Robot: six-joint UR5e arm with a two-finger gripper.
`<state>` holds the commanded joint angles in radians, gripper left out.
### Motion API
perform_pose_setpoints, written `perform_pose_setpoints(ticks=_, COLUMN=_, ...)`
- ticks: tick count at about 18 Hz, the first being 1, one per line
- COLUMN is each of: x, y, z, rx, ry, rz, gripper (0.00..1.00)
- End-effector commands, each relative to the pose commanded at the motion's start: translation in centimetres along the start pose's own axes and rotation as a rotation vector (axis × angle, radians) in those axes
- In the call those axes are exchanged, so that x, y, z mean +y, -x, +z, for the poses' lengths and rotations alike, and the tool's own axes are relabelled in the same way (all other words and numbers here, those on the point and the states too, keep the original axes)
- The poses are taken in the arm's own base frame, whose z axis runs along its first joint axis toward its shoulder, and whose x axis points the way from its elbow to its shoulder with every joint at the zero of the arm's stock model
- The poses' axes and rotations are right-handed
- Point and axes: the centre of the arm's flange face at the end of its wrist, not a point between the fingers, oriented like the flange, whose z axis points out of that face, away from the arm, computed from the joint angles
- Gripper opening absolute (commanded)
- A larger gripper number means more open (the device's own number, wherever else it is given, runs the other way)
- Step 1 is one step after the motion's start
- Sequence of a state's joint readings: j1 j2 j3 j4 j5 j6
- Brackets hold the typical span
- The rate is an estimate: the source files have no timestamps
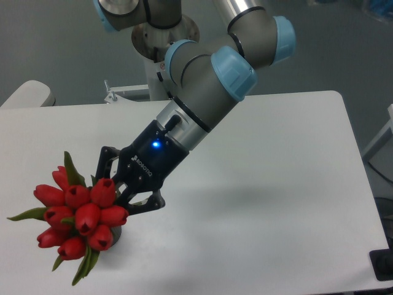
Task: Insert the flowers into the vase
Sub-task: 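Carry the red tulip bunch with the gripper over the grey vase, then lower the tulip stems down into the vase opening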
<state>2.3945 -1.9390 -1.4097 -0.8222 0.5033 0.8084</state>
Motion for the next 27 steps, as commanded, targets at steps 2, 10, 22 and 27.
perform_pose_setpoints(ticks=2, x=-0.5, y=-0.4, z=0.0, rx=0.057, ry=-0.061, rz=-0.001, gripper=0.25)
perform_pose_setpoints(ticks=10, x=-2.2, y=-2.1, z=-0.5, rx=0.222, ry=-0.239, rz=0.019, gripper=0.25)
perform_pose_setpoints(ticks=22, x=-1.0, y=-4.6, z=3.3, rx=0.274, ry=-0.248, rz=0.148, gripper=0.25)
perform_pose_setpoints(ticks=27, x=1.2, y=-5.1, z=4.2, rx=0.282, ry=-0.246, rz=0.165, gripper=0.25)
